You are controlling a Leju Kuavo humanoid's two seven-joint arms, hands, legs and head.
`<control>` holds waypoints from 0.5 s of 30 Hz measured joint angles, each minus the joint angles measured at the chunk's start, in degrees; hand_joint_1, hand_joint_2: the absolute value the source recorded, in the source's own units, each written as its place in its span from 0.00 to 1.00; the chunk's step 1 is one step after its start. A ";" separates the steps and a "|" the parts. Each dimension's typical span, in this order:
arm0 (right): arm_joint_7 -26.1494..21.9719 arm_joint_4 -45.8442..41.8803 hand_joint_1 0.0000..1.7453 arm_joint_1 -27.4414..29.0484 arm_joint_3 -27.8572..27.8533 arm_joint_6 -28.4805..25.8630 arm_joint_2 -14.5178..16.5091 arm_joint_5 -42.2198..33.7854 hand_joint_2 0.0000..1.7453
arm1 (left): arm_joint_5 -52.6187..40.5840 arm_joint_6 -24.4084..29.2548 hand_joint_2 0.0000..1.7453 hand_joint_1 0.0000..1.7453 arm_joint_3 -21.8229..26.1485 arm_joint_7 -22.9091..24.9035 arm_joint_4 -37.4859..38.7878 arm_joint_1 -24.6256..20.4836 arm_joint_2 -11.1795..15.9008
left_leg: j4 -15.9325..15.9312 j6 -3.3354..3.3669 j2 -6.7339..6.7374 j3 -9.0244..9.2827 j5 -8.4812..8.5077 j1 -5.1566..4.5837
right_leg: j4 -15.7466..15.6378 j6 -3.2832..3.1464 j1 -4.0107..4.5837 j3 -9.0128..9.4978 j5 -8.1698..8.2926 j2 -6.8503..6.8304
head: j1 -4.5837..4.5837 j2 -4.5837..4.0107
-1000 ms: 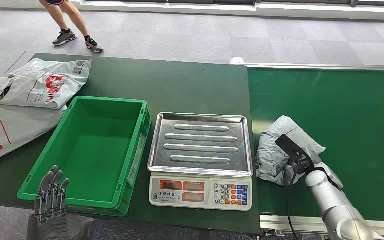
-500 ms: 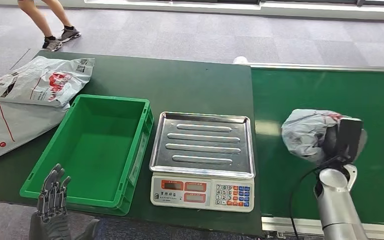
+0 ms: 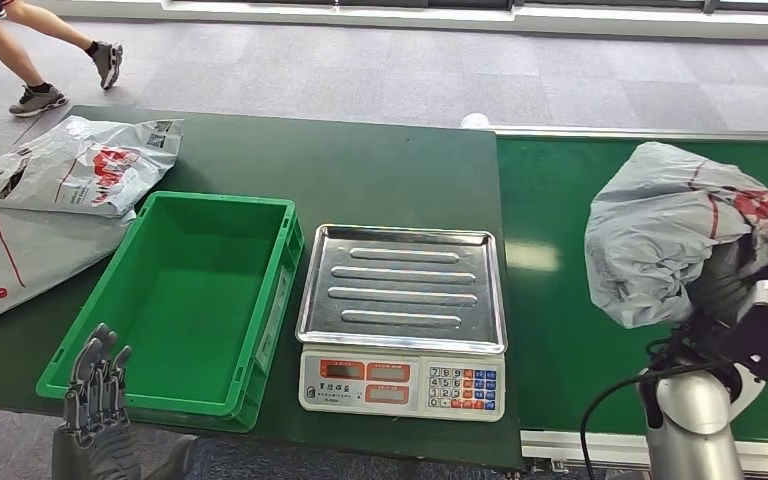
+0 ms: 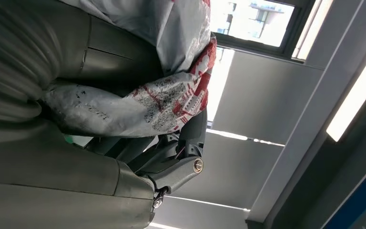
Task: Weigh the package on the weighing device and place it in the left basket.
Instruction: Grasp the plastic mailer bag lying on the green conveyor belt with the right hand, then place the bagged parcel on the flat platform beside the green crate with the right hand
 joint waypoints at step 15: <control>20.99 3.31 1.00 -4.63 12.88 36.08 0.03 7.17 1.00 | 2.83 -0.99 1.00 0.00 -0.50 -2.24 1.88 -3.67 2.17 | -0.10 -0.15 0.45 -0.27 0.01 0.07 | 0.01 -0.19 0.21 -0.05 0.08 0.38 | 0.01 0.00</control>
